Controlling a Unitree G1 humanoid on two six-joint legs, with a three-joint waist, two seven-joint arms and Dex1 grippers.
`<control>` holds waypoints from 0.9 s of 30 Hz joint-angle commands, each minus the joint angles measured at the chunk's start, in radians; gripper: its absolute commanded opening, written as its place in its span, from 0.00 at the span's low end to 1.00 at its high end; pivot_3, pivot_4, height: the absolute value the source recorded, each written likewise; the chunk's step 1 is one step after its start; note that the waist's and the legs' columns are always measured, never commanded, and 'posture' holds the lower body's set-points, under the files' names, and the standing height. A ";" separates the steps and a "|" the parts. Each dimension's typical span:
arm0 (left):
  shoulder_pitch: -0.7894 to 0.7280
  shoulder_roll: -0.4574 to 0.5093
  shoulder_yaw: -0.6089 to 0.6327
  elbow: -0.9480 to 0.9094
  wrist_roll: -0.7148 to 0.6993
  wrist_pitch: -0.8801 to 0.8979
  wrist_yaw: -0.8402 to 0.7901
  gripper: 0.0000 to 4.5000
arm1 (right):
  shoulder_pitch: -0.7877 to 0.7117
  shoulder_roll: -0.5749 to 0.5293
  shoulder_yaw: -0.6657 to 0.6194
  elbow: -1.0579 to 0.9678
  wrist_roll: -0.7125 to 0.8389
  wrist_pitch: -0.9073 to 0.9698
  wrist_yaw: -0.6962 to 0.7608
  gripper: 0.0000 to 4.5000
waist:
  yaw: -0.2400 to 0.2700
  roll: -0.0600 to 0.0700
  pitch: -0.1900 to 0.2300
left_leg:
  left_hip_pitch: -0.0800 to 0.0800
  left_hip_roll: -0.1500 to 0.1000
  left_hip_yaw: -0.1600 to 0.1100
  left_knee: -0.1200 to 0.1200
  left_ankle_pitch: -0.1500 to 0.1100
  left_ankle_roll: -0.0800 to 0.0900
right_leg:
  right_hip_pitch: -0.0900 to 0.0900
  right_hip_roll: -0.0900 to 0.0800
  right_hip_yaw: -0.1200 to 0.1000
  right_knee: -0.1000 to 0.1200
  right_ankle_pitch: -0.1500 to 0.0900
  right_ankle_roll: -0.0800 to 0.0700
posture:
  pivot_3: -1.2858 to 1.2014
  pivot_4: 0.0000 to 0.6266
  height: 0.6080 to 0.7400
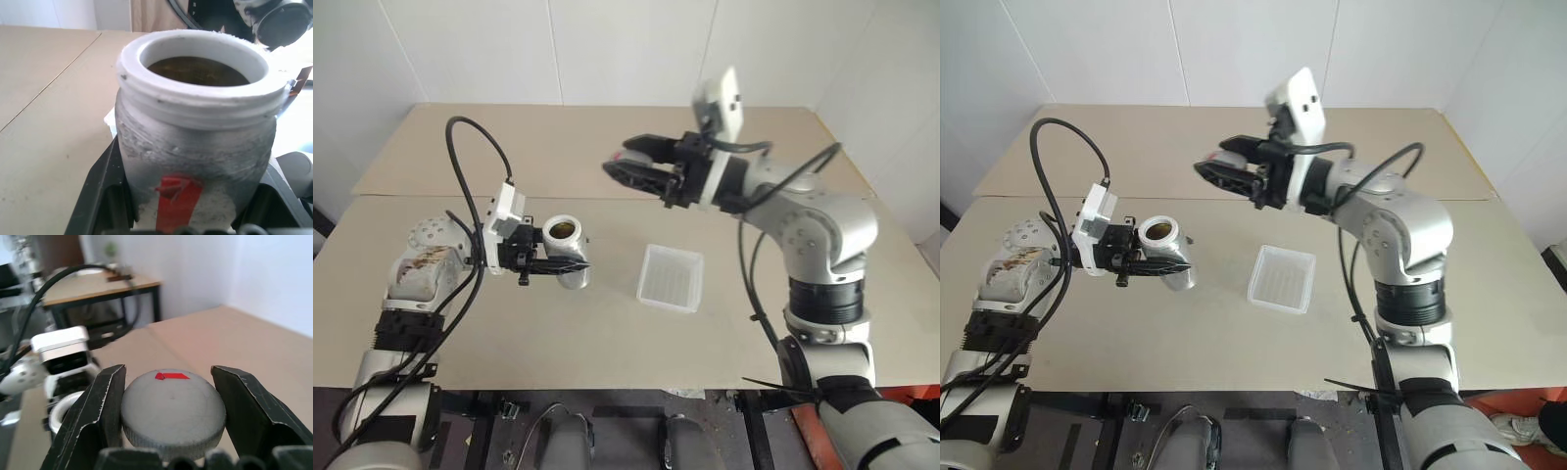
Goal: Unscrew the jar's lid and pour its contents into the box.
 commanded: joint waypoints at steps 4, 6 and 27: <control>-0.033 -0.019 0.012 0.008 -0.001 -0.032 0.006 0.43 | 0.205 -0.102 -0.098 -0.127 -0.055 -0.080 -0.088 0.61 | -0.001 0.000 0.000 | 0.000 0.000 0.000 0.000 0.000 0.000 | 0.000 0.000 0.000 0.000 0.000 0.000 | 0.52 0.24 1.00; -0.040 -0.028 0.010 0.016 0.004 -0.045 0.014 0.43 | 0.306 -0.143 -0.106 -0.143 -0.112 -0.127 -0.115 0.61 | -0.001 0.000 0.000 | 0.000 -0.001 0.000 0.001 0.000 0.000 | 0.000 -0.001 0.001 -0.001 0.000 0.000 | 0.52 0.24 1.00; -0.165 -0.201 -0.088 0.043 0.307 -0.367 0.362 0.43 | 0.708 -0.113 -0.064 0.011 -0.350 -0.358 -0.218 0.99 | 0.004 0.000 0.000 | 0.003 -0.002 0.002 0.001 0.000 0.000 | 0.002 0.000 0.004 -0.003 0.000 0.000 | 0.52 0.24 1.00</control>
